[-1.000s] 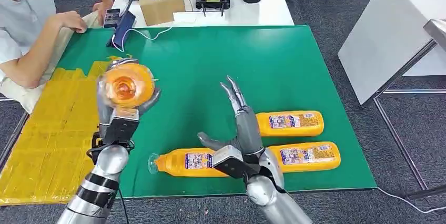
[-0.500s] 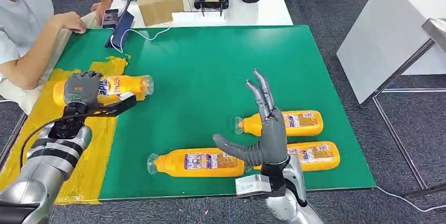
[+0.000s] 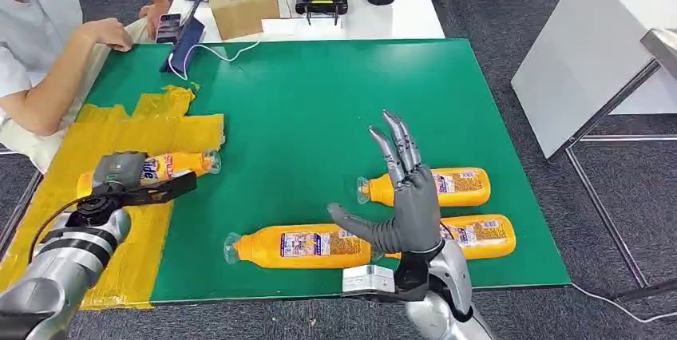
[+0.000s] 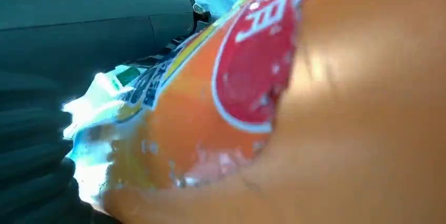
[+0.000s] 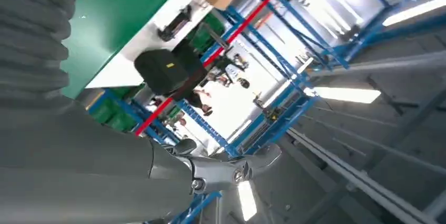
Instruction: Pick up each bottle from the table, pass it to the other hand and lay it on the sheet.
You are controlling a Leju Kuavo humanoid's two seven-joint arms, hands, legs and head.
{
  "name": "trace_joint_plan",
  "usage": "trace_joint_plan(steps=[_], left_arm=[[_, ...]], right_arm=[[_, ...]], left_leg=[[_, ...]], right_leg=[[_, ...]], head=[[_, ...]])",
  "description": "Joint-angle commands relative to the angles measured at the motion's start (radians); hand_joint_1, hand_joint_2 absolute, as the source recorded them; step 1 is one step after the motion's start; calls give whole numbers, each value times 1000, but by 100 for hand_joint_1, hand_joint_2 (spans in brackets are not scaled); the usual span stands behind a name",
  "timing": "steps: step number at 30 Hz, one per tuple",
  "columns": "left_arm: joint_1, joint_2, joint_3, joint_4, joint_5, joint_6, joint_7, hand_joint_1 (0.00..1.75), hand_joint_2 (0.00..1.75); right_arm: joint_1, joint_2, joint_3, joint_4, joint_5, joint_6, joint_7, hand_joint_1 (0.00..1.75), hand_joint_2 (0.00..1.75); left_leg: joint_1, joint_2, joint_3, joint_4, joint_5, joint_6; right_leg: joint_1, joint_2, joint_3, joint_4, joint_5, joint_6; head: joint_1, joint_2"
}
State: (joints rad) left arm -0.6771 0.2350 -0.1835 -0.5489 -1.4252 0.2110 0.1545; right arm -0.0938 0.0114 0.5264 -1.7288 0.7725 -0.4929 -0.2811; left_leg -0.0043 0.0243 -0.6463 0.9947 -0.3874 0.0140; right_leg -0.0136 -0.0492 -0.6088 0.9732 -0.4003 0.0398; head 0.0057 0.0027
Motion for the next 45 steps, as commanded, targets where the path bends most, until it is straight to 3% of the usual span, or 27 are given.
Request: trace_joint_plan(steps=[1, 10, 17, 26, 30, 31, 32, 36, 38, 39, 45], left_arm=[[66, -61, 77, -10, 137, 107, -126, 0, 175], [140, -82, 110, -159, 264, 135, -170, 0, 175], [266, -177, 226, -459, 721, 156, -420, 0, 175], [266, -177, 226, -459, 721, 156, -420, 0, 175], [304, -192, 207, -557, 791, 142, -447, 0, 175], [318, -203, 193, -605, 867, 129, -501, 0, 175], [370, -235, 32, -825, 1052, 15, -510, 0, 175], [372, -233, 32, -825, 1052, 15, -510, 0, 175], [380, -227, 21, -840, 1083, 5, -510, 0, 175], [400, -225, 17, -871, 1083, 8, -505, 0, 175], [425, -228, 28, -894, 1086, 14, -495, 0, 175]], right_arm=[[-54, -57, 52, 150, 100, 95, 91, 0, 175], [-59, -67, 97, 220, 174, 117, 123, 0, 175], [-98, -100, 197, 309, 124, 285, 106, 0, 175], [-98, -100, 197, 309, 124, 285, 106, 0, 175], [-125, -95, 238, 372, 117, 312, 104, 0, 175], [-151, -100, 276, 405, 113, 344, 111, 0, 175], [-231, -26, 378, 648, 89, 368, 118, 0, 175], [-232, -27, 377, 649, 89, 368, 118, 0, 175], [-252, -22, 395, 690, 168, 329, 191, 0, 175], [-269, -18, 420, 724, 297, 259, 281, 0, 175], [-273, -1, 396, 776, 381, 257, 335, 0, 175]], left_leg=[[0, 0, 6, -2, -1, 0], [1, -1, 5, -1, -1, -1], [1, -2, 5, -1, -2, -1], [1, -2, 5, -1, -2, -1], [1, -2, 6, 0, -2, 0], [1, -1, 4, -1, -2, 0], [1, 0, 3, 0, -1, 0], [1, -2, 5, 0, -2, -1], [2, -1, 7, 0, -4, -1], [1, 0, 3, 0, -1, -1], [1, -1, 4, -1, -2, -1]], right_leg=[[0, 3, 6, -3, -1, -1], [0, 3, 5, -2, -1, -1], [0, 3, 6, -2, -1, -1], [0, 3, 6, -2, -1, -1], [0, 3, 6, -2, -2, -1], [0, 3, 5, -2, -1, 0], [0, 3, 3, -2, 0, 0], [1, 3, 5, -2, -2, -1], [1, 4, 8, -1, -3, -1], [0, 3, 3, -1, -1, -1], [0, 3, 5, -2, -1, -1]], head=[[0, 0], [0, 0], [0, 0], [0, 0], [0, 0], [0, 0], [0, 0], [0, 0], [0, 0], [0, 0], [0, 0]])
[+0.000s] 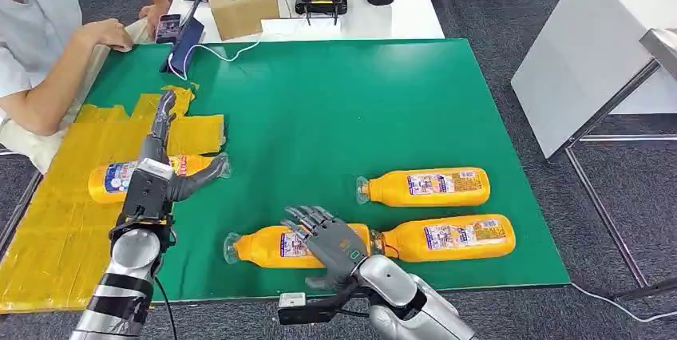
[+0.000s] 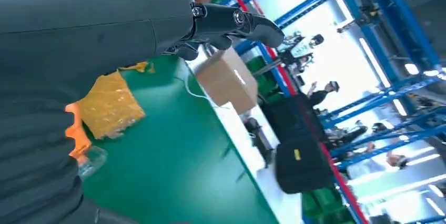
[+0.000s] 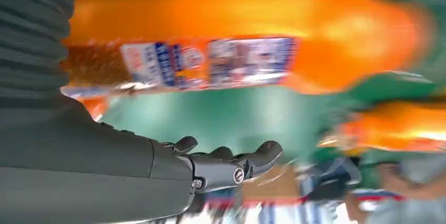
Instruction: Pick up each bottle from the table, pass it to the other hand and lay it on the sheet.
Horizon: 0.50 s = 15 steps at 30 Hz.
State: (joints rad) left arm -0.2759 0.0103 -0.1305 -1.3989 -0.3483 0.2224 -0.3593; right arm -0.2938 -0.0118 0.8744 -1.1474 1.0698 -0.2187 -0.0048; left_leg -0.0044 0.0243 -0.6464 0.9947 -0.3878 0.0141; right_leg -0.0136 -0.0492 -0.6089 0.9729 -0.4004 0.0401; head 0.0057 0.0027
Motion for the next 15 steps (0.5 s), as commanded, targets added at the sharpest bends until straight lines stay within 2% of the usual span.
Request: trace_joint_plan(steps=[1, 5, 15], left_arm=[[26, -5, -19, -42, 9, 3, 20, 0, 175], [42, -8, -6, -49, 9, 5, 18, 0, 175], [59, -15, 7, -57, 8, 9, 20, 0, 175]], right_arm=[[-73, 23, 45, 200, 120, -37, 85, 0, 175], [-58, 23, 20, 170, 184, -55, 120, 0, 175], [-36, 19, -29, 116, 232, -45, 147, 0, 175]], left_leg=[[2, -2, 6, 0, -3, -1], [0, -1, 3, -1, -1, -1], [1, -2, 7, 0, -3, -1]], right_leg=[[1, 3, 7, -1, -2, -1], [0, 2, 3, -1, -1, -1], [0, 4, 7, -1, -3, -2]], head=[[0, 0], [0, 0], [0, 0]])
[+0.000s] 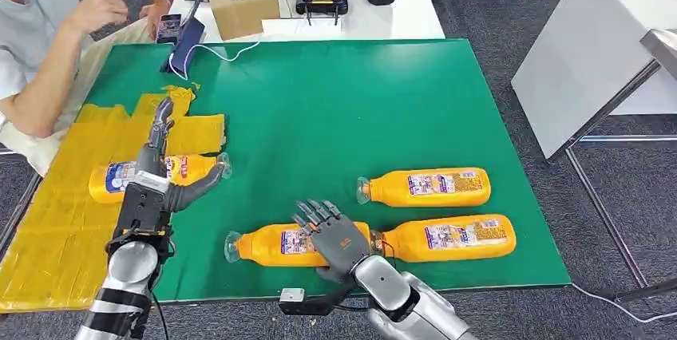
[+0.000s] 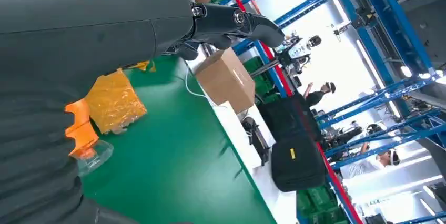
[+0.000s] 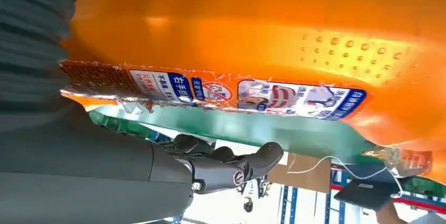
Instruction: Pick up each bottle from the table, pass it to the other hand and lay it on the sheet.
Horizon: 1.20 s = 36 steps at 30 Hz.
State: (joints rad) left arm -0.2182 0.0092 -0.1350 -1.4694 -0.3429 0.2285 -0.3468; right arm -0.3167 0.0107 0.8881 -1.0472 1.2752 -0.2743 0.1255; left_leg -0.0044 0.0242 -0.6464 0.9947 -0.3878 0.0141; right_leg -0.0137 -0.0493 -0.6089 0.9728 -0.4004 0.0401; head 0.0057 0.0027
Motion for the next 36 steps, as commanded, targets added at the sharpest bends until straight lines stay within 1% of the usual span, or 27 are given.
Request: trace_joint_plan(steps=[1, 2, 4, 5, 6, 7, 11, 13, 14, 16, 17, 22, 23, 25, 28, 29, 30, 31, 32, 33, 34, 35, 36], left_arm=[[2, -14, 11, 14, 3, 3, 7, 0, 175], [2, -15, 11, 14, 3, 4, 7, 0, 175], [2, -15, 11, 14, 3, 3, 7, 0, 175], [2, -15, 11, 14, 3, 3, 7, 0, 175], [2, -15, 11, 14, 3, 4, 7, 0, 175], [3, -17, 12, 13, 3, 4, 7, 0, 175], [1, -19, 18, 24, 6, 4, 9, 0, 175], [0, -20, 18, 28, 5, 4, 9, 0, 175], [0, -20, 18, 28, 5, 4, 9, 0, 175], [-1, -20, 18, 28, 5, 4, 9, 0, 175], [-2, -22, 18, 30, 9, 1, 9, 0, 175], [-13, -27, 10, 40, 20, -7, 7, 0, 175], [-13, -27, 10, 40, 20, -7, 7, 0, 175], [-13, -27, 10, 40, 20, -7, 7, 0, 175], [-13, -27, 10, 40, 20, -7, 7, 0, 175], [-16, -27, 7, 44, 22, -8, 7, 0, 175], [-20, -28, 3, 51, 22, -9, 6, 0, 175], [-21, -28, 1, 53, 22, -10, 6, 0, 175], [-23, -30, -2, 56, 22, -10, 6, 0, 175], [-24, -32, -4, 57, 22, -10, 6, 0, 175], [-29, -31, -10, 65, 24, -12, 6, 0, 175], [-29, -31, -10, 65, 24, -12, 6, 0, 175], [-29, -31, -11, 64, 25, -12, 6, 0, 175]], right_arm=[[-14, -6, -44, 16, 27, 11, 17, 0, 175], [-13, -4, -60, 23, 37, 15, 36, 0, 175], [-15, -5, -68, 31, 37, 16, 39, 0, 175], [-15, -5, -68, 31, 37, 16, 39, 0, 175], [-15, -1, -80, 40, 35, 18, 44, 0, 175], [-15, 2, -93, 49, 43, 21, 58, 0, 175], [-22, 10, -114, 84, 42, 57, 64, 0, 175], [-23, 11, -116, 89, 41, 56, 66, 0, 175], [-23, 11, -116, 89, 41, 56, 66, 0, 175], [-23, 11, -116, 89, 41, 57, 66, 0, 175], [-29, 15, -119, 104, 41, 71, 76, 0, 175], [-50, 21, -133, 162, 24, 92, 80, 0, 175], [-50, 21, -133, 162, 24, 92, 80, 0, 175], [-50, 21, -133, 162, 24, 92, 80, 0, 175], [-50, 21, -133, 162, 24, 92, 80, 0, 175], [-57, 23, -130, 180, 24, 103, 81, 0, 175], [-61, 24, -133, 196, 15, 106, 78, 24, 175], [-62, 25, -134, 201, 13, 107, 77, 110, 175], [-64, 25, -134, 210, 11, 109, 75, 143, 175], [-65, 22, -136, 213, 9, 109, 73, 155, 175], [-71, 27, -136, 237, 0, 104, 61, 171, 175], [-71, 28, -137, 238, -1, 102, 60, 175, 175], [-71, 28, -138, 240, -3, 101, 58, 173, 175]], left_leg=[[1, -1, 4, 0, -2, -1], [2, -2, 7, 0, -3, -1], [1, -2, 4, 0, -1, -1], [1, -2, 5, 0, -2, -1], [1, -2, 4, 0, -2, -1], [1, -2, 7, 0, -3, -1], [1, -2, 5, 0, -2, -1], [0, -1, 2, -1, 0, -1], [1, -2, 6, 0, -2, -1], [1, -2, 4, -1, -1, -1], [1, -2, 6, -1, -2, -1], [1, -2, 4, -1, -1, -1], [2, -3, 7, 0, -2, -1], [1, -3, 5, -1, -1, -1], [2, -4, 10, 1, -4, -2], [1, -3, 7, -1, -2, -1], [2, -3, 9, 0, -3, -1], [1, -3, 6, -1, -1, -1], [2, -4, 7, -1, -1, -1], [1, -3, 5, -1, -1, -1], [2, -4, 7, -1, -1, -1], [2, -5, 10, 0, -3, -1], [1, -4, 7, -1, -1, -1]], right_leg=[[0, 3, 4, -1, -1, -1], [1, 4, 8, 0, -3, -2], [0, 2, 4, -1, -1, -1], [0, 3, 6, -1, -2, -1], [0, 2, 4, -1, -2, -1], [0, 3, 7, -1, -3, -1], [0, 2, 6, -1, -2, -1], [0, 1, 2, -1, 0, -1], [0, 3, 7, -1, -2, -1], [0, 2, 4, -1, -1, -1], [0, 3, 7, -1, -2, -1], [0, 2, 4, -1, -1, -1], [1, 3, 8, -1, -2, -1], [0, 1, 5, -1, -1, -1], [1, 3, 11, -1, -4, -2], [0, 2, 8, -1, -2, -1], [1, 3, 9, -2, -3, -2], [0, 2, 6, -1, -1, -1], [1, 1, 8, -2, -2, -1], [0, 1, 5, -1, -1, -1], [1, 1, 8, -2, -2, -1], [1, 2, 11, -1, -3, -2], [0, 1, 7, -2, -2, -1]], head=[[0, 0], [0, 0], [0, 0], [0, 0], [0, 0], [0, 0], [0, 0], [0, 0], [0, 0], [0, 0], [0, 0], [0, 0], [0, 0], [0, 0], [0, 0], [0, 0], [0, 0], [0, 0], [0, 0], [0, 0], [0, 0], [0, 0], [0, 0]])
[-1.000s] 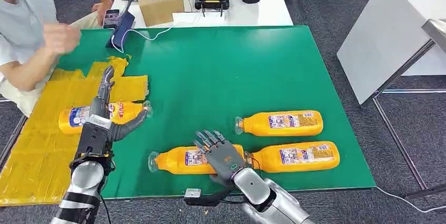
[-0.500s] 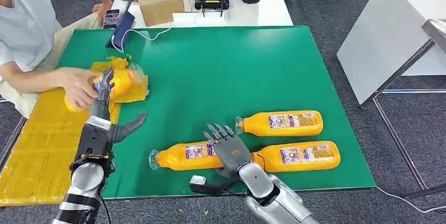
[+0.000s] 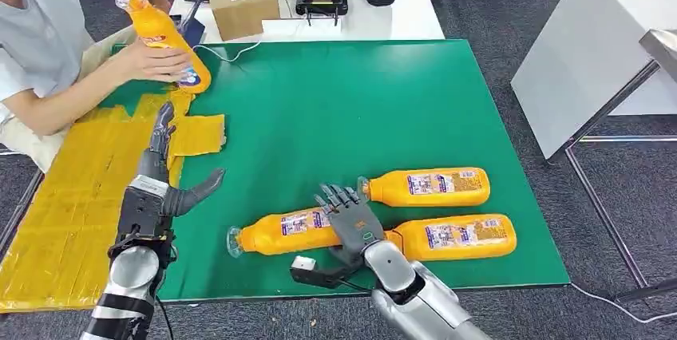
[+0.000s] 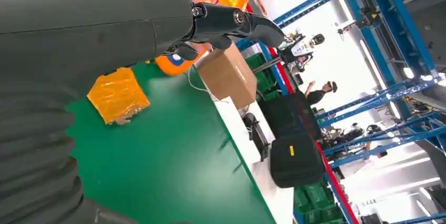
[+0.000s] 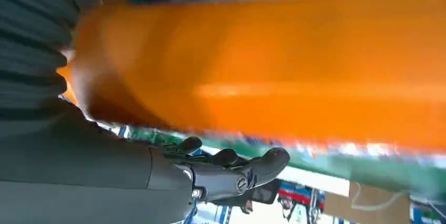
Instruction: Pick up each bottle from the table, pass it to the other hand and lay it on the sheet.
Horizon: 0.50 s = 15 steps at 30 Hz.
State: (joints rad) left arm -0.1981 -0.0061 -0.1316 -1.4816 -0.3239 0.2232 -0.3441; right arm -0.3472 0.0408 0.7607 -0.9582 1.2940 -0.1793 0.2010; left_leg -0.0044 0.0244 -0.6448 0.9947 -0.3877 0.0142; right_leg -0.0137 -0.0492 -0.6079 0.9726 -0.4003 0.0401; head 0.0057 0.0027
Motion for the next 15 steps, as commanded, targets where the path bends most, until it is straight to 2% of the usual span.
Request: trace_joint_plan(steps=[1, 15], left_arm=[[-49, -16, -14, 76, 7, -6, 3, 0, 175], [-54, -14, -22, 75, 15, -8, 4, 0, 175]], right_arm=[[-41, -1, -11, 153, -22, 6, -18, 173, 175], [-50, 0, -7, 158, -36, 7, -29, 175, 175]], left_leg=[[2, -4, 6, 0, -2, -1], [1, -4, 4, -1, -1, -1]], right_leg=[[1, 2, 8, -1, -2, -1], [0, 0, 5, -1, -1, -1]], head=[[0, 0], [0, 0]])
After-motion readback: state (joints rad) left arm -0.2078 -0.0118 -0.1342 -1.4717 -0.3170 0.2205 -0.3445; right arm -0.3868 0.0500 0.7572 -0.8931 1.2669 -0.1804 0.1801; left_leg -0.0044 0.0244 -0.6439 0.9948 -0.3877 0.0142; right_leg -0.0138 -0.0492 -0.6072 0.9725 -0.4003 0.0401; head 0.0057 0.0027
